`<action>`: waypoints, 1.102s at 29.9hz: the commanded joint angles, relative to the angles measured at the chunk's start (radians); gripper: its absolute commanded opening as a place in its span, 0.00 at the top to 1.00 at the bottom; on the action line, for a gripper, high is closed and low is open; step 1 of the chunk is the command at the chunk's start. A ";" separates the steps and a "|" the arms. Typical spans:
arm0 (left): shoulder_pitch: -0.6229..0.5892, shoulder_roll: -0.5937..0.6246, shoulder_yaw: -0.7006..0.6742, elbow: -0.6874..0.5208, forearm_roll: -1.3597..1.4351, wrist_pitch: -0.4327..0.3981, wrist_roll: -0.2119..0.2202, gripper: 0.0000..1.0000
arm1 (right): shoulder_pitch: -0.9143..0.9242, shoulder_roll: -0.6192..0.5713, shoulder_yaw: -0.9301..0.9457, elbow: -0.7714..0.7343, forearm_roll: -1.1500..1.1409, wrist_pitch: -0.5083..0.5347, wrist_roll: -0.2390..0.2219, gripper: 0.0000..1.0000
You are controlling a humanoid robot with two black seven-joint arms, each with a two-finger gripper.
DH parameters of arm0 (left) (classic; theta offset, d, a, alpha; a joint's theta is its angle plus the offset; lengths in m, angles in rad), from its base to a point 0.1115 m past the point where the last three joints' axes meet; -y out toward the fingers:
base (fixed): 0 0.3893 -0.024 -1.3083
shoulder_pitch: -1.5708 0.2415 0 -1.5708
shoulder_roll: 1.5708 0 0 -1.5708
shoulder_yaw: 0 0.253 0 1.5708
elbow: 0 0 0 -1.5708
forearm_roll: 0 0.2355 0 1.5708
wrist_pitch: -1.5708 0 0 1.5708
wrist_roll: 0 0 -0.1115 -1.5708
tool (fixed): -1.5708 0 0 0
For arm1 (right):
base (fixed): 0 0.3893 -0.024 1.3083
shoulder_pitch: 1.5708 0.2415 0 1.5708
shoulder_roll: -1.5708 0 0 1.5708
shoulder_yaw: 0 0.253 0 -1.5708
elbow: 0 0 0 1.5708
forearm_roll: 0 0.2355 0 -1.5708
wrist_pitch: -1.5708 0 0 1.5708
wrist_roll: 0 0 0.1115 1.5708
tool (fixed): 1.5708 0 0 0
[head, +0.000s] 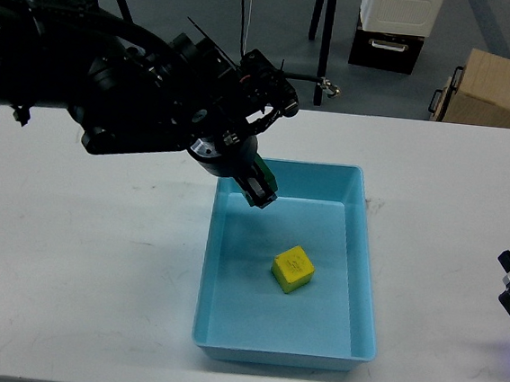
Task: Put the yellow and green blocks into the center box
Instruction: 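Lift the green cube with the left gripper and carry it over the tray, then lower the green cube onto the yellow cube in the tray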
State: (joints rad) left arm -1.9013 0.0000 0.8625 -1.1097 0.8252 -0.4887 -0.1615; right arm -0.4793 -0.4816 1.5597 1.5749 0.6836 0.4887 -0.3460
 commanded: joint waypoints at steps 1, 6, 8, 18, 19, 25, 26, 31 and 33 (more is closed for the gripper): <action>0.008 0.000 -0.057 -0.013 -0.001 0.000 -0.001 1.00 | -0.007 0.000 0.000 0.000 -0.001 0.000 -0.001 0.01; 0.063 0.000 -0.132 -0.032 -0.003 0.000 -0.026 1.00 | -0.010 0.000 0.000 0.000 -0.001 0.000 -0.001 0.01; 0.099 0.000 -0.149 -0.033 -0.003 0.000 -0.027 1.00 | -0.010 0.000 0.000 0.000 -0.001 0.000 -0.001 0.01; 0.225 0.000 -0.180 0.019 -0.003 0.000 -0.021 1.00 | -0.009 0.002 -0.001 -0.001 -0.012 0.000 0.001 0.01; 0.234 0.000 -0.180 0.024 -0.001 0.000 -0.020 1.00 | -0.009 0.002 -0.001 -0.001 -0.018 0.000 0.001 0.01; 0.271 0.000 -0.183 0.040 -0.001 0.000 -0.018 0.96 | -0.010 0.002 -0.001 0.000 -0.022 0.000 0.001 0.01; 0.275 0.000 -0.183 0.044 -0.001 0.000 -0.018 0.94 | -0.012 0.002 -0.001 -0.001 -0.022 0.000 0.001 0.01; 0.291 0.000 -0.183 0.048 -0.001 0.000 -0.018 0.87 | -0.010 0.003 -0.001 -0.001 -0.022 0.000 0.001 0.01; 0.298 0.000 -0.183 0.056 -0.001 0.000 -0.018 0.82 | -0.010 0.006 -0.001 -0.001 -0.022 0.000 0.001 0.01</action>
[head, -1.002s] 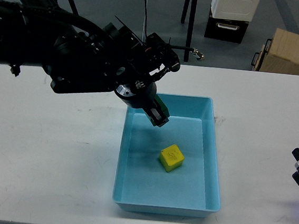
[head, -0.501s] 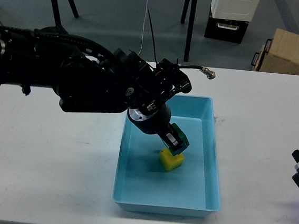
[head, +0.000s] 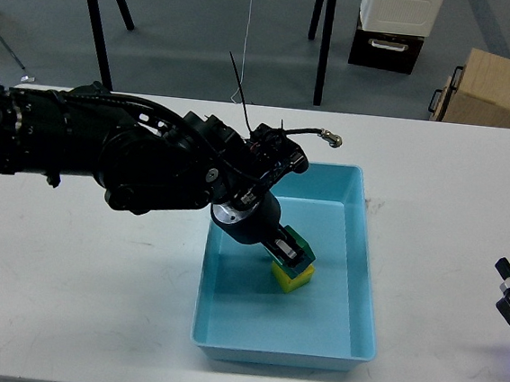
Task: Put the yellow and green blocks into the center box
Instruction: 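Lower the green cube onto the yellow cube in the tray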
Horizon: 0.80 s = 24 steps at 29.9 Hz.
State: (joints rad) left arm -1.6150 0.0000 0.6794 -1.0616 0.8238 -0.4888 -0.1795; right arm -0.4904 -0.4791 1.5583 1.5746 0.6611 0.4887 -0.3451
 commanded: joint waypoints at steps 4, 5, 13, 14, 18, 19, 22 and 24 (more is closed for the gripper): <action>0.015 0.000 0.000 0.019 0.000 0.000 0.000 0.66 | 0.001 0.004 0.000 -0.001 0.000 0.000 0.000 0.01; 0.015 0.000 0.000 0.019 0.000 0.000 0.000 0.56 | 0.001 0.002 0.000 -0.001 0.000 0.000 0.000 0.01; 0.015 0.000 -0.017 0.019 0.000 0.000 -0.005 0.39 | 0.001 0.004 0.002 0.001 0.000 0.000 0.000 0.01; 0.015 0.000 -0.017 0.019 0.000 0.000 -0.006 0.38 | 0.001 0.004 0.002 0.001 0.000 0.000 0.000 0.01; 0.015 0.000 -0.018 0.019 0.000 0.000 -0.006 0.35 | 0.000 0.004 0.002 0.001 0.000 0.000 0.000 0.01; 0.015 0.000 -0.018 0.019 0.000 0.000 -0.006 0.34 | 0.000 0.004 0.002 0.001 0.000 0.000 0.000 0.01; 0.015 0.000 -0.018 0.019 0.000 0.000 -0.009 0.33 | 0.000 0.004 0.002 0.001 0.000 0.000 0.000 0.01; 0.014 0.000 -0.018 0.019 0.000 0.000 -0.009 0.33 | 0.000 0.004 0.002 0.001 0.000 0.000 0.000 0.01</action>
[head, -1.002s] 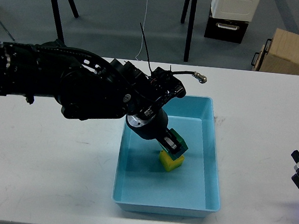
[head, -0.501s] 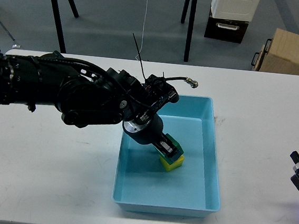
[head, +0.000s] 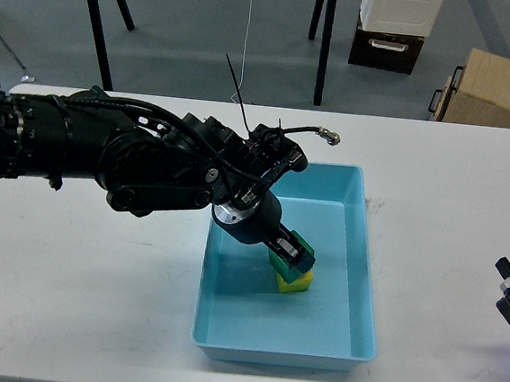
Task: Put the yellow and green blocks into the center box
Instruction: 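Lower the green cube onto the yellow cube in the tray, then open the left gripper and lift it away from the tray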
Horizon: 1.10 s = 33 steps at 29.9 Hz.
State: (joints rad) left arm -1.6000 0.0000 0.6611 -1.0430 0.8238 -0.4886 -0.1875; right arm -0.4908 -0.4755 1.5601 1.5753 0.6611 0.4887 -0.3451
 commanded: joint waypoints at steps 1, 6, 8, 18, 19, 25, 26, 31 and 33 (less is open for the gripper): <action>-0.003 0.000 0.000 0.000 0.000 0.000 -0.001 0.33 | 0.000 0.000 0.000 0.000 0.000 0.000 0.000 0.01; -0.017 0.000 0.000 0.000 0.000 0.000 -0.003 0.31 | 0.000 0.000 -0.002 0.002 0.000 0.000 0.000 0.01; -0.021 0.000 0.000 0.014 0.000 0.000 -0.004 0.28 | 0.000 0.000 -0.002 0.003 0.000 0.000 0.000 0.01; -0.103 0.000 -0.112 0.047 -0.026 0.000 -0.020 0.23 | -0.003 -0.002 0.000 0.006 0.000 0.000 0.000 0.01; -0.106 0.000 -0.135 0.047 -0.038 0.000 -0.020 0.22 | -0.003 -0.002 0.000 0.006 0.000 0.000 0.000 0.01; -0.109 0.000 -0.316 0.064 -0.146 0.000 -0.018 0.21 | -0.003 -0.002 -0.002 0.008 0.000 0.000 0.000 0.01; -0.107 0.021 -0.351 0.069 -0.158 0.000 -0.017 0.21 | -0.003 -0.002 -0.002 0.008 0.000 0.000 0.000 0.01; -0.094 0.138 -0.543 0.080 -0.230 0.000 -0.015 0.20 | -0.002 -0.002 -0.002 0.008 0.000 0.000 0.000 0.01; -0.062 0.195 -0.586 0.080 -0.270 0.000 -0.015 0.20 | 0.001 0.000 -0.003 0.008 0.000 0.000 0.000 0.01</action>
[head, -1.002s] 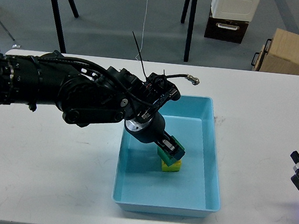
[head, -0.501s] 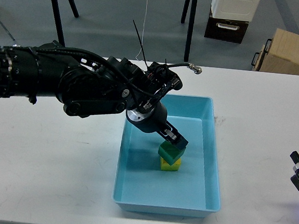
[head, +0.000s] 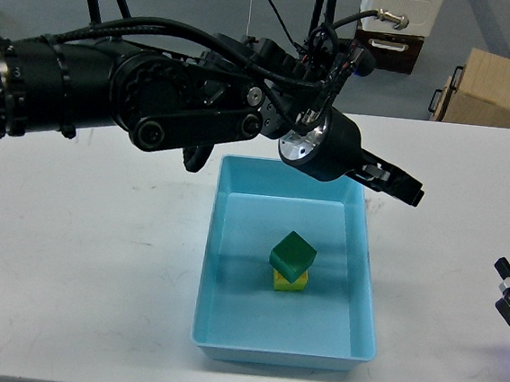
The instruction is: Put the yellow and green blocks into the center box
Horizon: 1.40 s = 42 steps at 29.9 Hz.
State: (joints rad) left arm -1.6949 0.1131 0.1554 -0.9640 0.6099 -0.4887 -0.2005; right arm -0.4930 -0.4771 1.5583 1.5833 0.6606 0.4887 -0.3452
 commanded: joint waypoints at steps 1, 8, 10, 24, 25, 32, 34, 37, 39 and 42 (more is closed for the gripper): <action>0.052 0.109 -0.100 0.001 -0.073 0.000 -0.003 0.20 | 0.005 0.000 -0.001 0.000 0.001 0.000 0.000 0.01; 0.116 0.230 -0.249 0.016 -0.211 0.000 -0.094 0.17 | 0.025 0.002 -0.001 -0.006 -0.001 0.000 0.000 0.01; 0.132 0.255 -0.278 0.056 -0.242 0.000 -0.161 0.17 | 0.039 0.000 -0.003 -0.009 -0.001 0.000 0.000 0.01; 0.403 0.281 -0.971 0.254 -0.278 0.000 -0.221 0.15 | 0.093 0.000 -0.004 -0.042 -0.001 0.000 0.000 0.01; 0.422 0.292 -1.012 0.263 -0.292 0.000 -0.221 0.15 | 0.096 0.000 -0.004 -0.046 -0.001 0.000 0.000 0.01; 0.607 0.378 -1.286 0.262 -0.366 0.000 -0.220 0.15 | 0.105 -0.002 -0.007 -0.057 -0.001 0.000 0.000 0.01; 0.684 0.390 -1.353 0.237 -0.374 0.000 -0.217 0.15 | 0.105 -0.003 -0.006 -0.058 -0.001 0.000 0.000 0.01; 0.828 0.395 -1.430 0.148 -0.377 0.000 -0.204 0.15 | 0.106 -0.003 -0.004 -0.058 -0.001 0.000 0.000 0.01; 0.930 0.390 -1.482 0.082 -0.377 0.000 -0.192 0.14 | 0.106 -0.003 -0.004 -0.057 -0.001 0.000 0.000 0.01; 1.104 0.376 -1.583 -0.025 -0.383 0.000 -0.171 0.14 | 0.106 -0.008 -0.003 -0.057 -0.001 0.000 0.000 0.01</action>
State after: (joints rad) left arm -0.7587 0.5021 -1.3310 -0.8845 0.2330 -0.4887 -0.3916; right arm -0.3865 -0.4812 1.5534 1.5249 0.6595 0.4887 -0.3452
